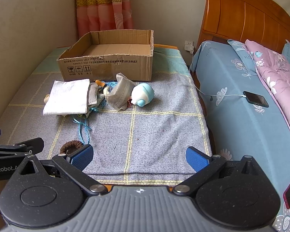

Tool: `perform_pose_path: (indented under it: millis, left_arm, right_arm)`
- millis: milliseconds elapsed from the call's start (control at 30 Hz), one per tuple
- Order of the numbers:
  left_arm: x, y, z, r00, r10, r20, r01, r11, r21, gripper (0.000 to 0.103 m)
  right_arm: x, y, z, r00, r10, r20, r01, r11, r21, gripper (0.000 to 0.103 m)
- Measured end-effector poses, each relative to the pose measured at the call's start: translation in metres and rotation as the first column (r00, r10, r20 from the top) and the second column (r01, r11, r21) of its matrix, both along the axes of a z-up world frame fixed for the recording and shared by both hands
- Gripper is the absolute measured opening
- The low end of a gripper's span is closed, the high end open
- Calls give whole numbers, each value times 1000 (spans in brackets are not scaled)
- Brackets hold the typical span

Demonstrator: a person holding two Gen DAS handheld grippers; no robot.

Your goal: Organize soft objects

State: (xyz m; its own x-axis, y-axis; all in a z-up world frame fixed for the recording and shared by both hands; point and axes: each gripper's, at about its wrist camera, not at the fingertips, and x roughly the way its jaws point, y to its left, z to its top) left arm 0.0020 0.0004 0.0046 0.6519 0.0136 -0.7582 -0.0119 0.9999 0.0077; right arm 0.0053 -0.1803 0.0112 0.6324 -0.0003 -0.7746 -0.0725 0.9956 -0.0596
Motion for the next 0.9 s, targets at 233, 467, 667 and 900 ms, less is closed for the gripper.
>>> perform_pose_path:
  millis: [233,467,667,900]
  left_arm:
    - [0,-1,1,1000,-3,4,3,1000,5,103]
    - [1,0,4,1000,-12,10,12,1000,11,102]
    - [3,1,6,999,-31,22,30,999,19,103]
    - [5,1,7,999,-45,28,44,999,28,103]
  right_arm:
    - [0,0,0,1000,0,2,0,1000,-1,103]
    - [0,1,0,1000,5,3,-5,1000,-1,103]
    - [1,1,2,1000,20,17,-20,1000,-7,103]
    - [2,3,4,999,29,27,-28,999,-15,103]
